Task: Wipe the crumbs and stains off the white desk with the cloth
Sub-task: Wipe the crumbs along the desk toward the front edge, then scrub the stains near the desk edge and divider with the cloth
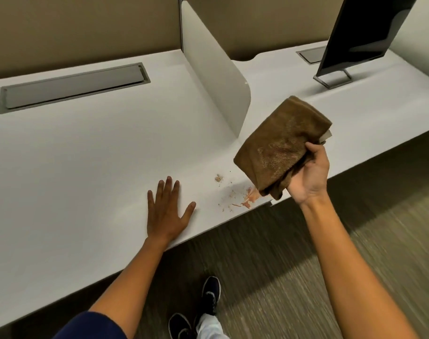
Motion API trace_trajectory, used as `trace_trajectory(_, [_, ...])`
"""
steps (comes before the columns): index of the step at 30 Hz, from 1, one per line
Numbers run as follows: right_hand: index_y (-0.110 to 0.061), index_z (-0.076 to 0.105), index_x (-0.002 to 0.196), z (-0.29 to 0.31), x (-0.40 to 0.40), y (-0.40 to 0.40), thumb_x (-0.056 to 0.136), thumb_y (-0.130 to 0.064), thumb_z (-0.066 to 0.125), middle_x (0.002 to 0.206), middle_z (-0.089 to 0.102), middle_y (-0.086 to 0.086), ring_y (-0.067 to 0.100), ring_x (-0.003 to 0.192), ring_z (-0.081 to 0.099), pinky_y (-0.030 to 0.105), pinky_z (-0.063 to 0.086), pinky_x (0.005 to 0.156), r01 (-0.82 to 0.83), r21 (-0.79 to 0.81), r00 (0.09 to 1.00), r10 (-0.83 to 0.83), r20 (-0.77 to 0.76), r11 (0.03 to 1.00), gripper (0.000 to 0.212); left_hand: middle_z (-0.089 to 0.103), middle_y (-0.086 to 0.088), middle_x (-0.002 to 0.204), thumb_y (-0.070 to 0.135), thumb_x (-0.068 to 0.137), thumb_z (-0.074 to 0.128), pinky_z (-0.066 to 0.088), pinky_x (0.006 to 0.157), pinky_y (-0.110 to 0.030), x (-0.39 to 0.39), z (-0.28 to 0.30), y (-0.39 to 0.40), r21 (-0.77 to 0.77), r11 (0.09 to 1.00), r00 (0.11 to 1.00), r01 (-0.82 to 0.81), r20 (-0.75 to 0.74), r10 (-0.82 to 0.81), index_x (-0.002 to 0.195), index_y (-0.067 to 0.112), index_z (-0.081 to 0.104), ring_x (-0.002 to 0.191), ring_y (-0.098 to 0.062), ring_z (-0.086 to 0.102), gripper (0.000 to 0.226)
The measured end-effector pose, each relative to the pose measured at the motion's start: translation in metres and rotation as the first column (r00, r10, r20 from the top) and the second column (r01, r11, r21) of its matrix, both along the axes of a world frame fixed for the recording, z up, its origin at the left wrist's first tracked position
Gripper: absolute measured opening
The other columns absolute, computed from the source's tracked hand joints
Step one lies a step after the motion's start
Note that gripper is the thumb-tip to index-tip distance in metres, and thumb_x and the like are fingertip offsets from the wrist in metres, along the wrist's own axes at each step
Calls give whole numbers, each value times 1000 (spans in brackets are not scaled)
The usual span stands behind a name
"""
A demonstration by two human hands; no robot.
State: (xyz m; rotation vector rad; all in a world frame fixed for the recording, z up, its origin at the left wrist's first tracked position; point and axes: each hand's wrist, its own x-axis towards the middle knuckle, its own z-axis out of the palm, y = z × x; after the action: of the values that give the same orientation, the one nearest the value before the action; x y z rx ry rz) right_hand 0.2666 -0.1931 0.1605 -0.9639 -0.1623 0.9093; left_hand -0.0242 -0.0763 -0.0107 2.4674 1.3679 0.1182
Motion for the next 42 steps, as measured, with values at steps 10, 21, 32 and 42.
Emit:
trace_trajectory(10, [-18, 54, 134, -36, -10, -67, 90, -34, 53, 112, 67, 2, 18, 102, 65, 27, 58, 68, 324, -192, 945, -306, 119, 926, 46, -2, -1, 170, 81, 86, 9, -5, 125, -53, -9, 3, -6, 24, 999, 999, 34, 12, -34, 160, 21, 14, 156, -20, -8, 95])
trace_trajectory(21, [-20, 53, 126, -58, -4, -108, 90, -35, 52, 118, 63, 6, 24, 111, 61, 33, 55, 77, 484, -224, 872, -445, 204, 846, 40, 3, -4, 170, 81, 87, 15, 0, 124, -58, -6, -1, -2, 39, 998, 999, 50, 16, -51, 159, 20, 18, 157, -25, -3, 95])
trace_trajectory(32, [-28, 42, 137, -92, 0, -58, 101, -33, 43, 120, 59, -1, 17, 107, 62, 34, 51, 90, 217, -527, 822, 137, 552, 821, 37, -9, -2, 169, 74, 91, 14, -3, 124, -58, -3, 0, -2, 44, 997, 996, 71, -47, -69, 161, 21, 8, 156, -24, -10, 88])
trace_trajectory(42, [-39, 45, 109, -117, -6, -3, 99, -51, 41, 97, 60, -16, 2, 86, 58, 27, 44, 76, 185, -659, 393, 560, 729, 729, 16, 0, 1, 169, 65, 97, 14, 5, 126, -51, -12, 0, 21, 82, 979, 982, 184, -67, -179, 160, 21, 14, 156, -19, -3, 77])
